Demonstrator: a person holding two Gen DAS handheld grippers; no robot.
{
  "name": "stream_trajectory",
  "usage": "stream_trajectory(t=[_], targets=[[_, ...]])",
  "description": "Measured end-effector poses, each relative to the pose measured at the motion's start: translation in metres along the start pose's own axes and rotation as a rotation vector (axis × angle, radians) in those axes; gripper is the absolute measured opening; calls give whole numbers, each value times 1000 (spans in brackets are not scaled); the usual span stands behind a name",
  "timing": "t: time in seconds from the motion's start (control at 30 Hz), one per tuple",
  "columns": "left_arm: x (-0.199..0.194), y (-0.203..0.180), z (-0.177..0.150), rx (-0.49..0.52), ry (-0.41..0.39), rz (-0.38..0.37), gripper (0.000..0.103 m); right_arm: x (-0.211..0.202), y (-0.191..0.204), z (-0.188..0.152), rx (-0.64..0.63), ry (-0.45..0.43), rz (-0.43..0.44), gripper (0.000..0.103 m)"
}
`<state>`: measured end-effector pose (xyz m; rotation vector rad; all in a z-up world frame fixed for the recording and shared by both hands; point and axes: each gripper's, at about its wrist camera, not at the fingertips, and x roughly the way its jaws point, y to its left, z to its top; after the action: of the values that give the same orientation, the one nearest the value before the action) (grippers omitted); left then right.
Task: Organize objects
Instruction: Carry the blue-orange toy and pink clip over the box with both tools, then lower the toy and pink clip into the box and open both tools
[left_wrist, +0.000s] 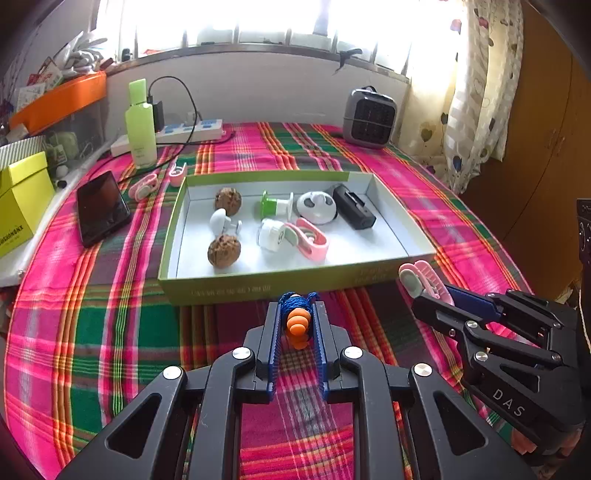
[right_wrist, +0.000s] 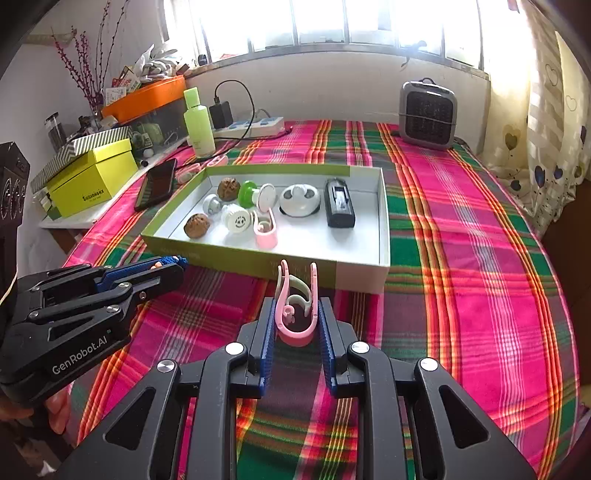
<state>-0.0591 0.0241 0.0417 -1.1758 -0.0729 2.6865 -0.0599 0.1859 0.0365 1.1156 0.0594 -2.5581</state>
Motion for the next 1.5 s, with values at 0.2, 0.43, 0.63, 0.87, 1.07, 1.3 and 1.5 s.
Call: stream_trajectory(t=[0.2, 0.43, 0.63, 0.87, 1.07, 1.3, 1.5], targets=[[2, 3, 12, 1, -7, 10, 15, 2, -2, 11, -6, -12, 0, 23], [11, 6, 22, -2, 2, 9, 15, 11, -4, 22, -19, -10, 1, 23], [21, 12, 34, -15, 2, 13, 15, 21, -5, 34, -28, -10, -5, 23], [35, 22, 41, -44, 25, 11, 15, 40, -7, 44, -29, 21, 8, 23], [50, 28, 46, -52, 47, 18, 15, 53, -5, 51, -38, 42, 7, 23], [59, 26, 49, -51, 65, 19, 15, 63, -7, 56, -45, 65, 13, 23], [66, 26, 47, -55, 83, 18, 15, 70, -7, 57, -50, 81, 17, 23]])
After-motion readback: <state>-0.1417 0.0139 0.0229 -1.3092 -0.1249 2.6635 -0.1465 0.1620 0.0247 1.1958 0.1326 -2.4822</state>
